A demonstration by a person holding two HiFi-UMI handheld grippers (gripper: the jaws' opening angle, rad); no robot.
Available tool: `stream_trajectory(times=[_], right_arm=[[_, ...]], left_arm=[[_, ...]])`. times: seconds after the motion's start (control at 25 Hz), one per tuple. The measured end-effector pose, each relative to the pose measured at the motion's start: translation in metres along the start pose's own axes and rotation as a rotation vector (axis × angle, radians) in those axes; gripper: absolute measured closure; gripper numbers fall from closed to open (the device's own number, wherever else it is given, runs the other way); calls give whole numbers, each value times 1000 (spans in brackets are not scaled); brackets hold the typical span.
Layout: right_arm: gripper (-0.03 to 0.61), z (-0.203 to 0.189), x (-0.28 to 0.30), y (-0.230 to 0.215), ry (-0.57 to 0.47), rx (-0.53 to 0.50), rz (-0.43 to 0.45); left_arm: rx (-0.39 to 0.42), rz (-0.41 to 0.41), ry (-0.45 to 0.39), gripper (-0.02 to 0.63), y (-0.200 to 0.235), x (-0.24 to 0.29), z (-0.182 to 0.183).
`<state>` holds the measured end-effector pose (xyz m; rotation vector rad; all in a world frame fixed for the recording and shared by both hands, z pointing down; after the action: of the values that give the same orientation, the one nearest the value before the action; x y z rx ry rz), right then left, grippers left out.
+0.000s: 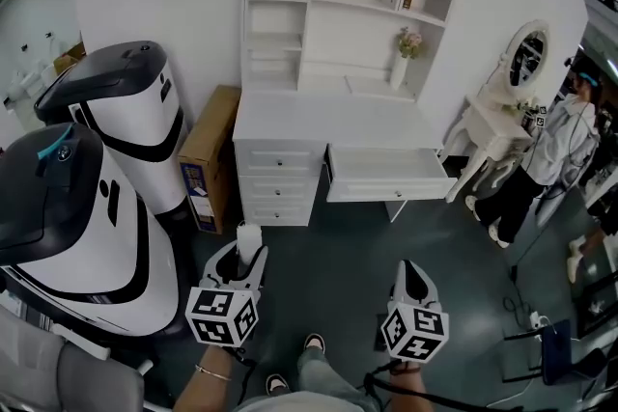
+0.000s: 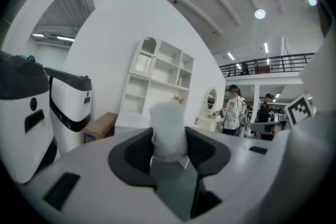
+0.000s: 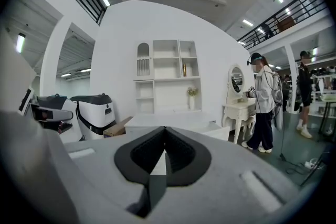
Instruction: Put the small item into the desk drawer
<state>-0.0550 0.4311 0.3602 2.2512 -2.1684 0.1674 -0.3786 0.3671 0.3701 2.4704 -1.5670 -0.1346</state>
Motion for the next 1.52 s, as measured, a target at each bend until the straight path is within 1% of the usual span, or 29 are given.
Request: stream_trajectory(times=[0.16, 0.32, 0.64, 0.92, 1.08, 1.24, 1.52], right_arm=[[574, -4, 28, -6, 6, 6, -13], [574, -3, 69, -16, 13, 9, -9], [574, 22, 175, -45, -2, 15, 25], [574, 31, 247, -83, -2, 42, 12], [574, 29, 276, -101, 32, 36, 24], [574, 32, 300, -115, 36, 39, 14], [574, 28, 337, -119, 63, 39, 9]], left_arm=[[-1, -14, 17, 445, 5, 30, -5], [-3, -18, 26, 445, 11, 71, -6], [8, 2, 11, 445, 18, 174, 15], [32, -14, 27, 445, 14, 257, 22], [19, -20, 47, 443, 10, 292, 18], [28, -26, 63, 445, 6, 320, 16], [35, -46, 80, 445, 13, 363, 16]])
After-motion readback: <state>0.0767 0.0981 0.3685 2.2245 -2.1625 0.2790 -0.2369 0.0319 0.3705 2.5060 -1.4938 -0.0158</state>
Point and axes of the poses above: the fingertips, and each gripper's own axes: x forward along the fingers, y to its left, z out of its top, the point moved 9 cm from there along -x, backward along the fingers, and after that the axes turned 8 degrees about -y, right-handed, at the moved point
